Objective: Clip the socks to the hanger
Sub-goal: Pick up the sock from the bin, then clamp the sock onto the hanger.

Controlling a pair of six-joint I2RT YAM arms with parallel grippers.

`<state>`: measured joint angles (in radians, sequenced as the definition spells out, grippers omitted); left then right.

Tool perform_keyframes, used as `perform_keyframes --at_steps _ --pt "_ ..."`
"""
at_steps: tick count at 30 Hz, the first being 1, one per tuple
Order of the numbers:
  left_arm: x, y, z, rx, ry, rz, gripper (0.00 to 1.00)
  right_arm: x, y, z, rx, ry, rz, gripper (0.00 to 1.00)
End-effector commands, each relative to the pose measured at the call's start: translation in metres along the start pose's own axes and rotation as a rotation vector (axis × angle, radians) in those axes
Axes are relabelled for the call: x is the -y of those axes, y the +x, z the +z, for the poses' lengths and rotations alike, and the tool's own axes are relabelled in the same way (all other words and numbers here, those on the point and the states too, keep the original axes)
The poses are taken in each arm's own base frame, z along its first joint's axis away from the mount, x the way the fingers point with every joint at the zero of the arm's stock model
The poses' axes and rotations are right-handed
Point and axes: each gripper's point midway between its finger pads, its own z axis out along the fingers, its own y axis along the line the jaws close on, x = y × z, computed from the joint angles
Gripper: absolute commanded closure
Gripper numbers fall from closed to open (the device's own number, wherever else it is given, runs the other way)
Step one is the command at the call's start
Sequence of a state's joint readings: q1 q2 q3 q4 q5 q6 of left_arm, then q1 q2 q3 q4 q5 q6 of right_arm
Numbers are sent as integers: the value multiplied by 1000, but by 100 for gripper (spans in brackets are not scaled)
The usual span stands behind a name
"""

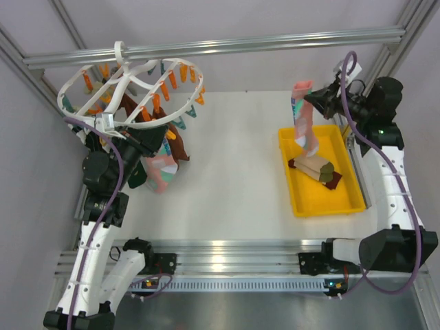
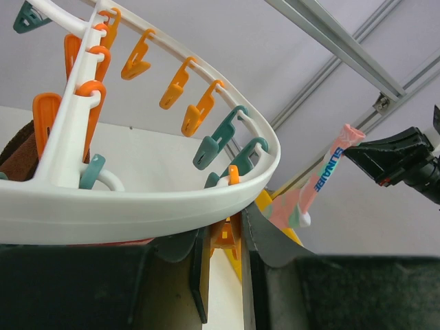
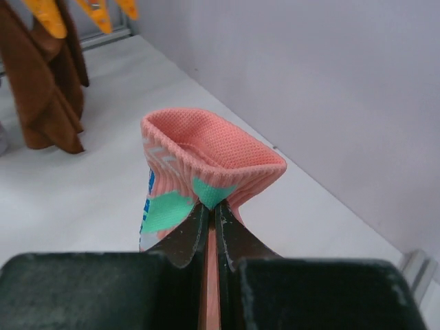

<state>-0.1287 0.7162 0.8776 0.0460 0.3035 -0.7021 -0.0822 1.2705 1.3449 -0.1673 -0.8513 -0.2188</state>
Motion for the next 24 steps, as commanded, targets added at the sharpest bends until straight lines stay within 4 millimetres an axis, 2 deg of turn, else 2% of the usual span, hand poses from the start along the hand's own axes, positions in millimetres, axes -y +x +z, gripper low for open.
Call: perform_keyframes --at_steps 1,3,4,8,10,15,16,18,19,24 --pt "2 -23 5 83 -6 8 100 -73 -40 7 92 -280 -168 100" --pt "4 -23 5 85 -1 8 100 -93 -42 12 95 -338 -223 100" --pt "4 -24 5 86 2 10 100 -115 -48 17 111 -392 -253 100" --pt "5 -24 6 84 5 4 100 -166 -48 33 128 -527 -357 100" --pt "7 -24 6 82 13 -2 100 -190 -39 44 112 -579 -366 100" --pt "9 -24 6 81 22 -14 100 -235 -22 69 83 -655 -355 100" --pt "10 -24 5 81 26 -15 100 -254 -20 75 85 -698 -356 100" --pt "11 -23 5 77 33 -19 100 -268 -18 81 83 -723 -348 100" --pt "13 -21 4 70 41 -22 100 -282 -16 85 82 -750 -346 100" --pt "9 -17 4 52 31 -28 100 -307 -13 101 80 -784 -326 100"
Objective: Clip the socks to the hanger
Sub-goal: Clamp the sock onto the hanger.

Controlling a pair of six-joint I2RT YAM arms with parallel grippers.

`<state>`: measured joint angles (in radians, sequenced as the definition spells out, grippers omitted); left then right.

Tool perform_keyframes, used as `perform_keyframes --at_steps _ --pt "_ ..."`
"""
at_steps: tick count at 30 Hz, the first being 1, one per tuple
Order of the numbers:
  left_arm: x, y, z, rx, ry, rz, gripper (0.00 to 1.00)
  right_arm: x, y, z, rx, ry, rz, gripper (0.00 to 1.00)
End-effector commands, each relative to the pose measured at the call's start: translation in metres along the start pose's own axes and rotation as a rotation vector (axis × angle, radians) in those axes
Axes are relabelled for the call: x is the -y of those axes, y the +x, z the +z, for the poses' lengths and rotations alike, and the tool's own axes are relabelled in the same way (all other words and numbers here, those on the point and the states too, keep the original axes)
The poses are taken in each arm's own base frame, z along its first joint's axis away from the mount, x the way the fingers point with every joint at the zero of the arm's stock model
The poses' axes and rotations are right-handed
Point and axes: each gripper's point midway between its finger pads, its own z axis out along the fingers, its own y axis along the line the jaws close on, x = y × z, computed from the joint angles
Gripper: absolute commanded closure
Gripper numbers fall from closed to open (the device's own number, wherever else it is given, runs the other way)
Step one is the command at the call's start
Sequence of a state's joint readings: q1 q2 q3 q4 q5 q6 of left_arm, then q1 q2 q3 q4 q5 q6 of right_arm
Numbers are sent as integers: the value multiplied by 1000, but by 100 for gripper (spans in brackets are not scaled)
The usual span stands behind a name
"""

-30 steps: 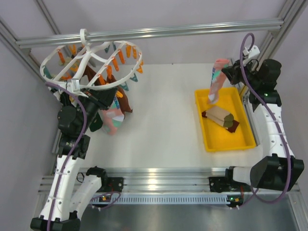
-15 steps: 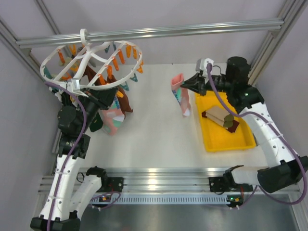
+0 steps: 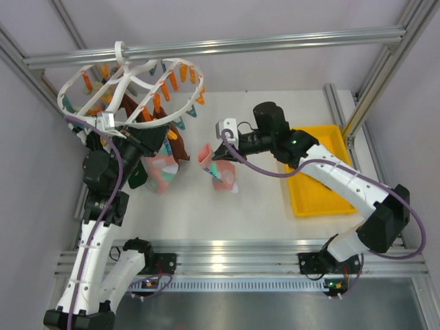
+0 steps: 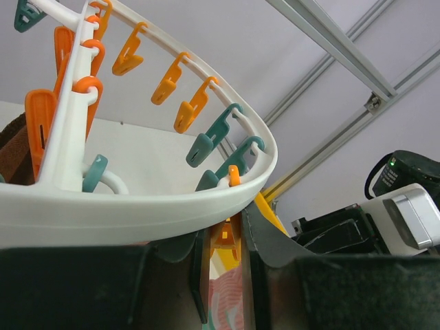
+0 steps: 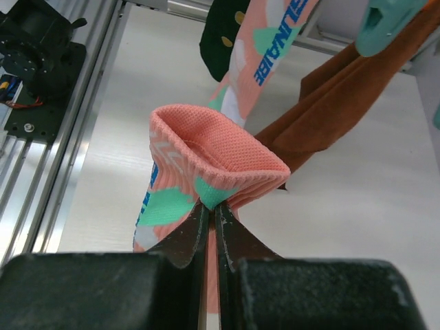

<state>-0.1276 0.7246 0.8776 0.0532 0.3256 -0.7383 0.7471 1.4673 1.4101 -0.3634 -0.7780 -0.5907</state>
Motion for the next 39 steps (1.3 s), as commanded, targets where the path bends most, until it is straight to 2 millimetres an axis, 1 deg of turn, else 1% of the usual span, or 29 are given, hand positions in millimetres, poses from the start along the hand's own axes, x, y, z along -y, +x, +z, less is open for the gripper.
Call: perform_keyframes --at_steps 1,10,16,20,24,29,39 --pt "6 -19 2 65 13 11 100 14 -46 9 91 41 -83 100" --pt "5 -11 0 36 17 27 100 15 -64 39 129 11 -65 100" --pt "3 -9 -1 29 11 33 100 19 -72 53 143 4 -71 100" --pt "2 -8 -2 24 10 34 100 23 -75 58 150 6 -73 100" --pt "2 -5 -1 13 9 33 100 28 -80 60 163 13 -70 100" --pt "-1 -2 -1 5 4 34 100 29 -83 61 172 13 -78 100" --pt "-4 0 -1 -2 -2 41 100 29 -91 54 180 28 -103 100"
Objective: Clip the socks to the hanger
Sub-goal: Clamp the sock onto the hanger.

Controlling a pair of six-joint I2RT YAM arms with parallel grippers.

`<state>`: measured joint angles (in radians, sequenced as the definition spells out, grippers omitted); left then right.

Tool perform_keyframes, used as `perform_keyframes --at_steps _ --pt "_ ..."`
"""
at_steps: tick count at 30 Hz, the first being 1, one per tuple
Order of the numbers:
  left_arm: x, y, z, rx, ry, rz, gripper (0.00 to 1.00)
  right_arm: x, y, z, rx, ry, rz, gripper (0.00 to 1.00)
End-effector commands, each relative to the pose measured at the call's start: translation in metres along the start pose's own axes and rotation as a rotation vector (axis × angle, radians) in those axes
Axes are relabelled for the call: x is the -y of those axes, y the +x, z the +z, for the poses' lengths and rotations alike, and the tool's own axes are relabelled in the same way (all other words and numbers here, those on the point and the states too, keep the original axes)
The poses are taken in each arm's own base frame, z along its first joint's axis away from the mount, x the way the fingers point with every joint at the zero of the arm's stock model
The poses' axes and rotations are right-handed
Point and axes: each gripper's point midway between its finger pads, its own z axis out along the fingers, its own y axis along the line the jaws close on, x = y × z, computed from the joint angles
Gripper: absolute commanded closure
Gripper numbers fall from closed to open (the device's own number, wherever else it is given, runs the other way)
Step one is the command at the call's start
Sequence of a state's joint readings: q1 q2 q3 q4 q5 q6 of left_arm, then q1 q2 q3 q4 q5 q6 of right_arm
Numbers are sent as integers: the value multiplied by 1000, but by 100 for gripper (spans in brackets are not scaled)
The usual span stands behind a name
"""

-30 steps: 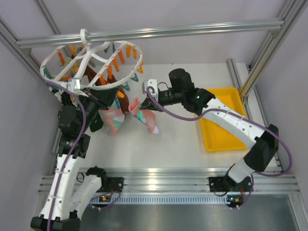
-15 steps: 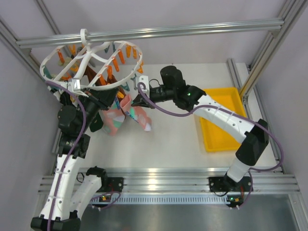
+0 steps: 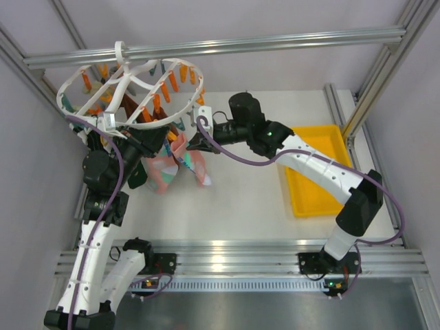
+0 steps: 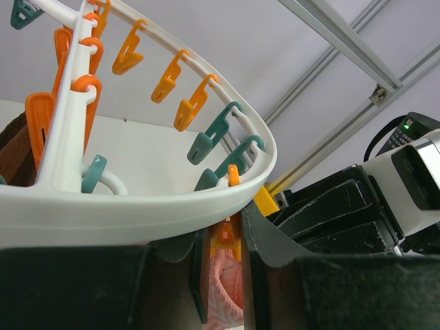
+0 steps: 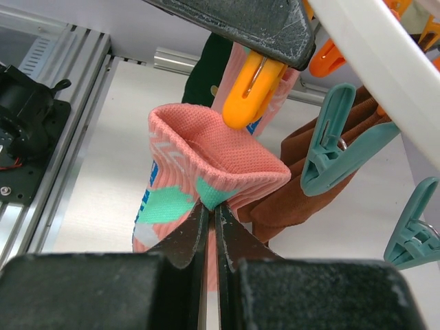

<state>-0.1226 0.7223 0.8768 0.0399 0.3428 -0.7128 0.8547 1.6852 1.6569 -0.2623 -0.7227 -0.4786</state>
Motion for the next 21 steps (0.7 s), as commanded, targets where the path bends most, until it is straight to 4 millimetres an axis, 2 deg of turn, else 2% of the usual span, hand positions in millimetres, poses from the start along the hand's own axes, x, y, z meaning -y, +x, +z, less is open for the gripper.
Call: perform_keyframes --at_steps 1,13,21 --pt "-1 -3 -1 12 -1 19 100 6 -47 -5 97 29 -99 100" --pt "0 1 -1 -3 7 5 100 14 -61 -3 122 44 -125 100" --pt "1 2 0 -12 14 -5 100 20 -64 3 125 62 -143 100"
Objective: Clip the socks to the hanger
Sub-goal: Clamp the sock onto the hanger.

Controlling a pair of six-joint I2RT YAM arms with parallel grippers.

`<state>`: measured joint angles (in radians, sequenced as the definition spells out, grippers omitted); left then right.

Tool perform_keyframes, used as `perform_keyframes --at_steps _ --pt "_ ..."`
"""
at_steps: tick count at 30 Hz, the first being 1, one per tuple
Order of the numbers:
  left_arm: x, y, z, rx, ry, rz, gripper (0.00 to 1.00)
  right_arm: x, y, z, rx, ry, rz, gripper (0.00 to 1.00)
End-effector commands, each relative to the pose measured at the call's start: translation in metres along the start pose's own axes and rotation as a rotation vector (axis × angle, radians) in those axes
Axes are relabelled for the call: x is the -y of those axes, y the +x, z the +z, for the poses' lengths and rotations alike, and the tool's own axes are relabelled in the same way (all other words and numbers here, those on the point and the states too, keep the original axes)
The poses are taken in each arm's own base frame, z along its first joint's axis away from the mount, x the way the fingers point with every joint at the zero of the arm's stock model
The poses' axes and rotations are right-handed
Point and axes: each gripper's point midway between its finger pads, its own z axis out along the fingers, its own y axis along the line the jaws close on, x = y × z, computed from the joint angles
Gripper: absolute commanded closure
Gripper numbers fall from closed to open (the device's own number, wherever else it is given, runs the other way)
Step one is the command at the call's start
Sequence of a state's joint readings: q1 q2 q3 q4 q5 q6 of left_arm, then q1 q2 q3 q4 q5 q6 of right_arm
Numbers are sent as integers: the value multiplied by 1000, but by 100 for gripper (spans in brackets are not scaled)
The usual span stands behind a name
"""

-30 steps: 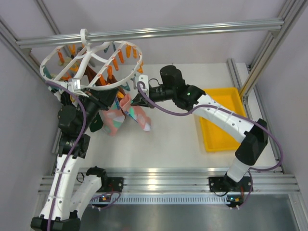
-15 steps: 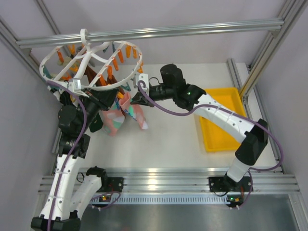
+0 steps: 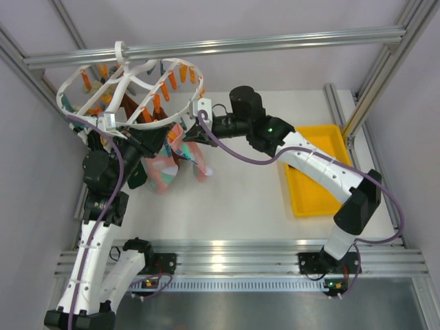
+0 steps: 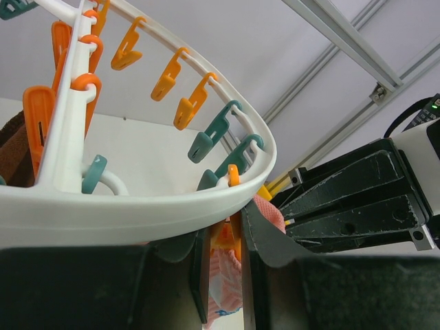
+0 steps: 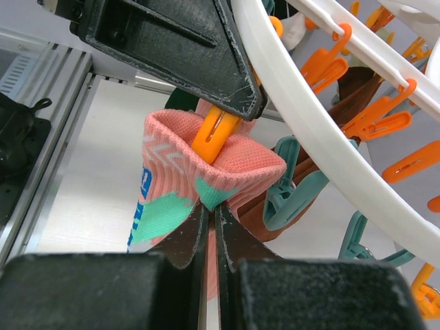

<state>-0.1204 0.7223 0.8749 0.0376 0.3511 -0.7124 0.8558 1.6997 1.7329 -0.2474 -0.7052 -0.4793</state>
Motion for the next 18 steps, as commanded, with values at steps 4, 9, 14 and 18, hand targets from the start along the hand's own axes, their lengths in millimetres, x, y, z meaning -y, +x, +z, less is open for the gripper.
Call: perform_keyframes --at_steps 4,9,14,18 --pt "-2 1 0 -12 -13 -12 100 9 -36 7 81 32 -92 100" --pt "-3 -4 -1 8 -32 -5 80 8 -38 5 84 30 -93 100" --pt "11 -19 -6 61 4 0 54 5 -36 6 79 22 -88 100" --pt "22 -28 -12 97 37 2 43 2 -33 8 77 16 -86 100"
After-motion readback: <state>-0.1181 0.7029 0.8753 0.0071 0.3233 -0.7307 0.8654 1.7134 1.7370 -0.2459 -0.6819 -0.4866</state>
